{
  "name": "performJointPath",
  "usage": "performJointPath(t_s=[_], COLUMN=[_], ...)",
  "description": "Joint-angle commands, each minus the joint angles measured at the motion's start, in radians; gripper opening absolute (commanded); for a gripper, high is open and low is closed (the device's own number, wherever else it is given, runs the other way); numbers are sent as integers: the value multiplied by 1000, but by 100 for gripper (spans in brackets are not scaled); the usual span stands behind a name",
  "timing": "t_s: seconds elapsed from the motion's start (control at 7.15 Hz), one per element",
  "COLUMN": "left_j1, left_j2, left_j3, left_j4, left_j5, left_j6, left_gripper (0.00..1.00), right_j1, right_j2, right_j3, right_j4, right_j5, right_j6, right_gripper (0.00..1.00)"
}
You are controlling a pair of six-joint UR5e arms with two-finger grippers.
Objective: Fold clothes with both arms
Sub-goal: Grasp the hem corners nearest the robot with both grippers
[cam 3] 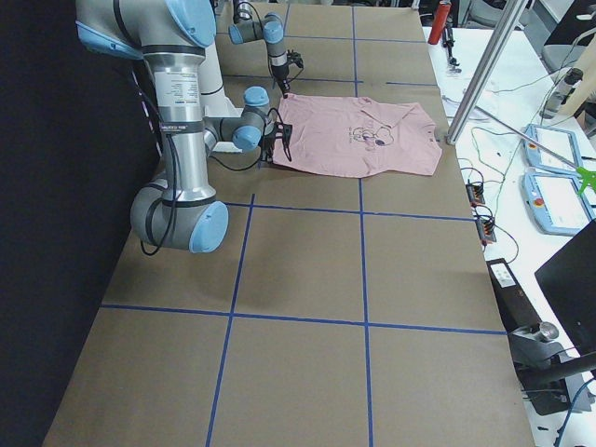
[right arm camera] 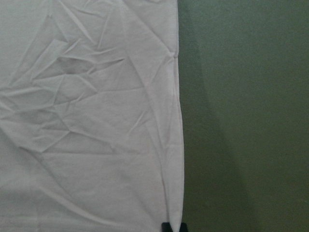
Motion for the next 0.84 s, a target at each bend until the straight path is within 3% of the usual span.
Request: performJointPath(t_s=[0.0,0.28,0.7], left_j1=[-2,-1,143], left_j2=[5,5,5], left_j3=[-43,-134,-289], left_j4=[2,67,202], left_j5=[-4,-27,-25], left_j6=[0,9,3], left_gripper=[0,0,0], right_j1=[3,5,-14], right_j2=[-4,-54,-149], right_j3=[7,76,199], right_j4=[2,2,2], right_j5=[3,56,234], right_j6=[0,0,2], right_gripper=[0,0,0])
